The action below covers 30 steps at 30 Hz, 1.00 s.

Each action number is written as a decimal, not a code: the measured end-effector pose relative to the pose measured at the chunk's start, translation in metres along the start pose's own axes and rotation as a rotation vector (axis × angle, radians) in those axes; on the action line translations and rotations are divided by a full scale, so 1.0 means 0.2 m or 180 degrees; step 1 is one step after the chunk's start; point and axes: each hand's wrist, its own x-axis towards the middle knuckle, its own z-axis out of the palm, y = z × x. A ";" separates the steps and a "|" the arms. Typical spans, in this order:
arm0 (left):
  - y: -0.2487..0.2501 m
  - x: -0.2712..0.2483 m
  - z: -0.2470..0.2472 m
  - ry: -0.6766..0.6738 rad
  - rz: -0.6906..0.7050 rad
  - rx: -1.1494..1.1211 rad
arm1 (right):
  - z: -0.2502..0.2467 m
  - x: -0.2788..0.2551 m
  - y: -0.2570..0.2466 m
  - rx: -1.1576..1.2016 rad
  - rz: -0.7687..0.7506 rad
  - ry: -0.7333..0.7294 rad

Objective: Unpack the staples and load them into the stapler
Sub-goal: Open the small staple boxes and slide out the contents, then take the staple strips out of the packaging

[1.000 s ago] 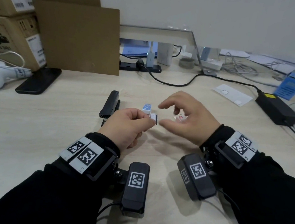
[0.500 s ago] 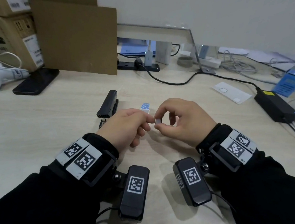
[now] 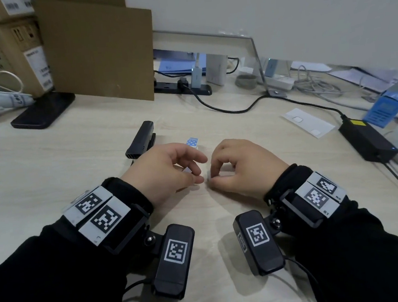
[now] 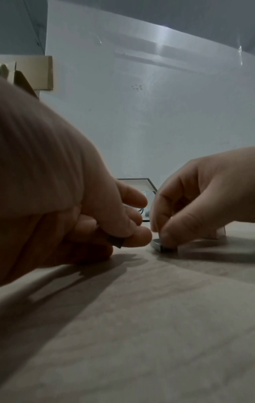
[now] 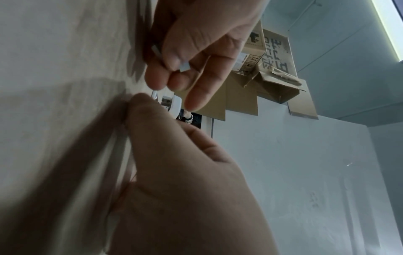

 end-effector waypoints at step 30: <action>-0.02 0.03 -0.01 0.0650 -0.0402 -0.1039 | -0.02 -0.04 -0.04 0.0604 -0.0330 0.0812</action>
